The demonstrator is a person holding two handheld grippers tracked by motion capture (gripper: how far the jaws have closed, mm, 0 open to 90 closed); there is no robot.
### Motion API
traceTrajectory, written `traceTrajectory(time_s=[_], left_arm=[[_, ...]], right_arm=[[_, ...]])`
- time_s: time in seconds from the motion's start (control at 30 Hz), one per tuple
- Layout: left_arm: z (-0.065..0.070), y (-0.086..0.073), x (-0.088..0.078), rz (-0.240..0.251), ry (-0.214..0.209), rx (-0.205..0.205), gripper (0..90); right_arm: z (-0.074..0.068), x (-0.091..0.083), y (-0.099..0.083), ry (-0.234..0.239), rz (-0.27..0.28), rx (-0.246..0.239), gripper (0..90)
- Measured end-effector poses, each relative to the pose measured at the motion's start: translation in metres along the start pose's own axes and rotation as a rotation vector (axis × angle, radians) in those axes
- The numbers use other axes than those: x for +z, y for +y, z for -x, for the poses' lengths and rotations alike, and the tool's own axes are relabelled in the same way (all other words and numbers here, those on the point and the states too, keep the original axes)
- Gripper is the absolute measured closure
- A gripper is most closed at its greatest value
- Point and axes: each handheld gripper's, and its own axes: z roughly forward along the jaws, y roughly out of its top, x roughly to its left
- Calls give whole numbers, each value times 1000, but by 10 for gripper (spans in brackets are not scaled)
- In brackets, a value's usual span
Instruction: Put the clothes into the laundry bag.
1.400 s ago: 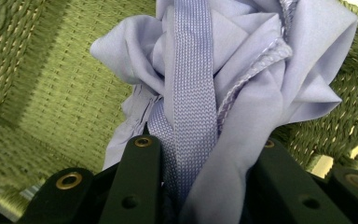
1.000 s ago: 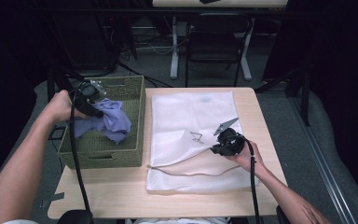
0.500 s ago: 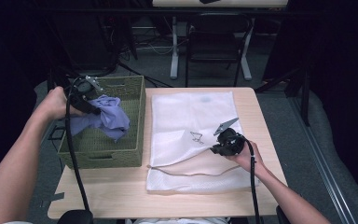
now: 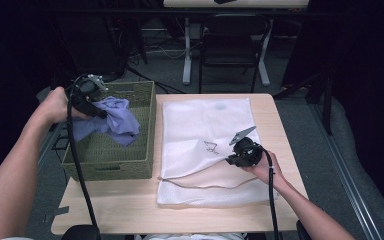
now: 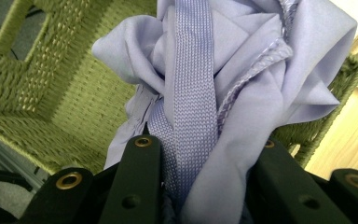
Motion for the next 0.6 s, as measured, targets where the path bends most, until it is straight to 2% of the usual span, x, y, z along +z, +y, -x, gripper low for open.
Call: traceTrajectory(time_s=[0.37, 0.43, 0.6], left_arm=[[4, 12, -19, 48, 1, 16, 744], [5, 15, -22, 67, -5, 5, 744], [12, 28, -27, 85, -11, 13, 743]], right_arm=[[0, 0, 0, 1, 2, -4, 859], [0, 0, 0, 1, 2, 0, 859], [0, 0, 0, 1, 1, 1, 859]])
